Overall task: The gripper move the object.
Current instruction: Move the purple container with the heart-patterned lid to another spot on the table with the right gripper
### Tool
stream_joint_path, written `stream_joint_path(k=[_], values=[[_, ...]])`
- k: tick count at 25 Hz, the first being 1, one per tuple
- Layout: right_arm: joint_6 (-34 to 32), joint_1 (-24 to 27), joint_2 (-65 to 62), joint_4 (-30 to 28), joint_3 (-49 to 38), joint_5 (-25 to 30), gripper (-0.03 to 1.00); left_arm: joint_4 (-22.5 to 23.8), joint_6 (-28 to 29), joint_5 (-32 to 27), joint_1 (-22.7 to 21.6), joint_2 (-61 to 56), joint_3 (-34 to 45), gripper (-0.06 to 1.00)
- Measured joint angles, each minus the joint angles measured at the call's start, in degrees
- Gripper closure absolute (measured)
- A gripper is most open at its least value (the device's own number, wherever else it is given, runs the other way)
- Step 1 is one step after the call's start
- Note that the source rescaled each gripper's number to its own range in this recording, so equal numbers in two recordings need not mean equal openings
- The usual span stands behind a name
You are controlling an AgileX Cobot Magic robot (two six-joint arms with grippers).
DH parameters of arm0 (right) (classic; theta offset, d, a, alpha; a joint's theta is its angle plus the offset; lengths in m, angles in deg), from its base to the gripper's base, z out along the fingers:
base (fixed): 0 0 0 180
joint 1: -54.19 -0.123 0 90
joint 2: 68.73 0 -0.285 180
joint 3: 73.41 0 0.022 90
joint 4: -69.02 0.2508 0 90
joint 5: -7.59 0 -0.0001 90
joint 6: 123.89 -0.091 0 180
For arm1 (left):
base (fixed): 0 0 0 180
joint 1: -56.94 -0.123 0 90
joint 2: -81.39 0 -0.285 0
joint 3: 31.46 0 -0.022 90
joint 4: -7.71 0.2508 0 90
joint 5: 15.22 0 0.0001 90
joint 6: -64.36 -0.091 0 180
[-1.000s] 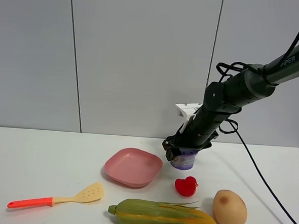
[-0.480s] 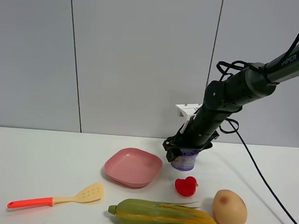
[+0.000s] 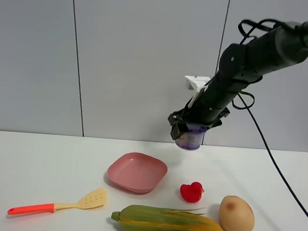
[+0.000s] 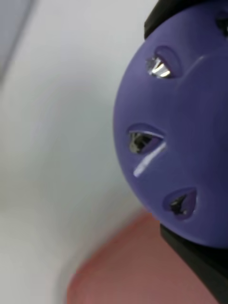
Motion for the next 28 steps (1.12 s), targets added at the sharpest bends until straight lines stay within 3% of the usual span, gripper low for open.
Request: stream_joint_path(k=[3,10,13,20,28], values=[[0.6,-4.0,-2.8,0.1,2.7,0.6,0.97,0.0,0.0,0.0,0.0,0.0,0.0,-0.06],[1.4,-16.1,-0.1,0.9,20.5,4.1,0.97,0.0,0.0,0.0,0.0,0.0,0.0,-0.06],[1.4,-18.9,4.5,0.9,27.6,5.6,0.97,0.0,0.0,0.0,0.0,0.0,0.0,-0.06],[1.4,-21.6,17.2,0.8,39.1,10.2,0.97,0.0,0.0,0.0,0.0,0.0,0.0,-0.06],[1.4,-22.1,23.5,0.7,41.3,8.6,0.97,0.0,0.0,0.0,0.0,0.0,0.0,-0.06]])
